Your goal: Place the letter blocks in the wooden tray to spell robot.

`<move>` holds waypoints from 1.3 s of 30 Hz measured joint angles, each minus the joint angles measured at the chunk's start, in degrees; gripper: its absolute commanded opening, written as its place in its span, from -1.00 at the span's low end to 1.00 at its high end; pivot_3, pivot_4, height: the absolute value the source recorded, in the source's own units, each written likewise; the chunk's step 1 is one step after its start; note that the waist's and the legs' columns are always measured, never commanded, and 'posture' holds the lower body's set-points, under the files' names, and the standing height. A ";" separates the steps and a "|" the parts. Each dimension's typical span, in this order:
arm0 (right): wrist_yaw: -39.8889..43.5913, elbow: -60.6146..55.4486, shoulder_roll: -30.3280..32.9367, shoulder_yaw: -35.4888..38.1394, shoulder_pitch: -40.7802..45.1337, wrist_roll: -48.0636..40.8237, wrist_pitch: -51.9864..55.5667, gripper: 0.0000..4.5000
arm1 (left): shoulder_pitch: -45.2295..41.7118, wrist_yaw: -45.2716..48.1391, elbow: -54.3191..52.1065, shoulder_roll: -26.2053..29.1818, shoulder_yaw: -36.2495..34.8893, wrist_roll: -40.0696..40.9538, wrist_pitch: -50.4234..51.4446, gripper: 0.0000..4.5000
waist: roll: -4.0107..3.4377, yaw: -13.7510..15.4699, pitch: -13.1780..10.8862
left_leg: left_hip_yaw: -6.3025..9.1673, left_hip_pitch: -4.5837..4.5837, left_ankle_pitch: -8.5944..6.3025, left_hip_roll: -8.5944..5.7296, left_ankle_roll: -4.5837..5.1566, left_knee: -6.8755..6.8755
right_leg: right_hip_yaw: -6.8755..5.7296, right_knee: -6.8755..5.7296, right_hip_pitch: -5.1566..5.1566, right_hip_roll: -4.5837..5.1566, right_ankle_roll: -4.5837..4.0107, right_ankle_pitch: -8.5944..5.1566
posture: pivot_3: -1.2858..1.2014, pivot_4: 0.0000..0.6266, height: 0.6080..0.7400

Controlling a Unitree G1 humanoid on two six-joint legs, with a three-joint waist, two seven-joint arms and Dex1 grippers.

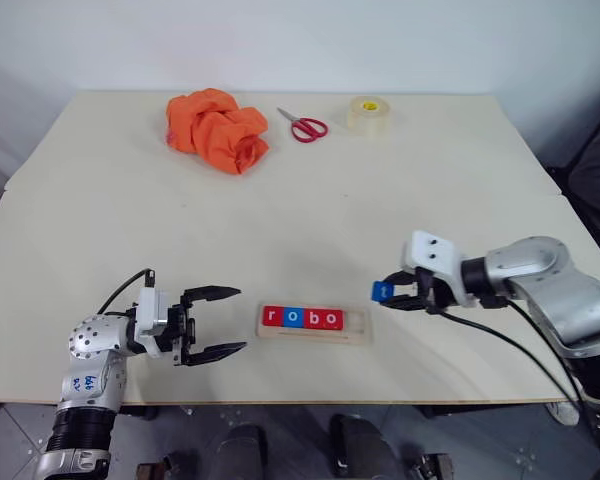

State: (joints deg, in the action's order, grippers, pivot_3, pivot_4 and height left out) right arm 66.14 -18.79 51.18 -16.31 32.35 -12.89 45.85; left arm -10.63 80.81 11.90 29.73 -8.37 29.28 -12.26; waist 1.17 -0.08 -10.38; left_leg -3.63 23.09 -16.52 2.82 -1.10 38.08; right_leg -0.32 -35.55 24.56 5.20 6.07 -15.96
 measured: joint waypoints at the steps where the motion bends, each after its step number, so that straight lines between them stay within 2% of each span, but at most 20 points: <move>1: 0.18 -0.75 -0.04 -1.28 0.47 0.00 0.94 -0.36 | 0.02 -0.02 0.08 0.00 -0.01 -0.01 -0.08 1.00 | 0.00 0.04 0.00 | 0.01 0.04 0.00 -0.05 0.00 0.00 | -0.03 0.02 0.01 0.07 0.00 0.00 | 0.03 -0.52 1.00; 12: 0.62 -1.85 -0.42 -8.86 4.10 1.97 2.80 -0.36 | 1.53 -1.31 -0.33 -0.26 0.02 -0.06 -0.78 1.00 | 0.00 -0.22 0.00 | -0.02 0.06 -0.02 -0.10 0.04 0.00 | -0.05 0.04 0.01 0.12 0.02 0.01 | 0.03 -0.52 1.00; 30: 0.57 -1.04 -2.33 -10.59 4.63 2.96 1.46 -0.36 | 2.59 -2.77 -2.15 -0.28 0.01 -0.06 -0.91 1.00 | 0.00 -0.19 0.00 | -0.02 0.05 -0.02 -0.10 0.04 0.01 | -0.05 0.03 0.00 0.11 0.02 0.01 | 0.03 -0.52 1.00; 37: 0.60 -0.89 -2.41 -11.32 5.17 4.01 1.37 0.74 | 2.58 -3.20 -2.14 -0.31 0.02 -0.07 -1.00 1.00 | 0.00 -0.19 0.00 | -0.02 0.04 -0.02 -0.10 0.04 0.01 | -0.06 0.02 0.00 0.11 0.02 0.01 | 0.03 -0.52 1.00; 39: 0.62 -0.99 -2.41 -11.27 5.50 3.90 1.86 0.98 | 2.57 -3.25 -2.14 -0.31 0.02 -0.07 -1.02 1.00 | 0.00 -0.19 0.00 | -0.02 0.04 -0.02 -0.10 0.04 0.01 | -0.05 0.02 0.00 0.11 0.02 0.01 | 0.03 -0.52 1.00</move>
State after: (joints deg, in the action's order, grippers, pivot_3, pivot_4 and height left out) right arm 66.76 -19.78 48.78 -27.57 37.86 -8.99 47.71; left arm -8.06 77.55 9.76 29.42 -8.36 29.21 -13.28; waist 1.16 -0.28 -10.38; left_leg -3.64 23.13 -16.54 2.72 -1.06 38.08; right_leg -0.38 -35.53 24.56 5.31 6.09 -15.95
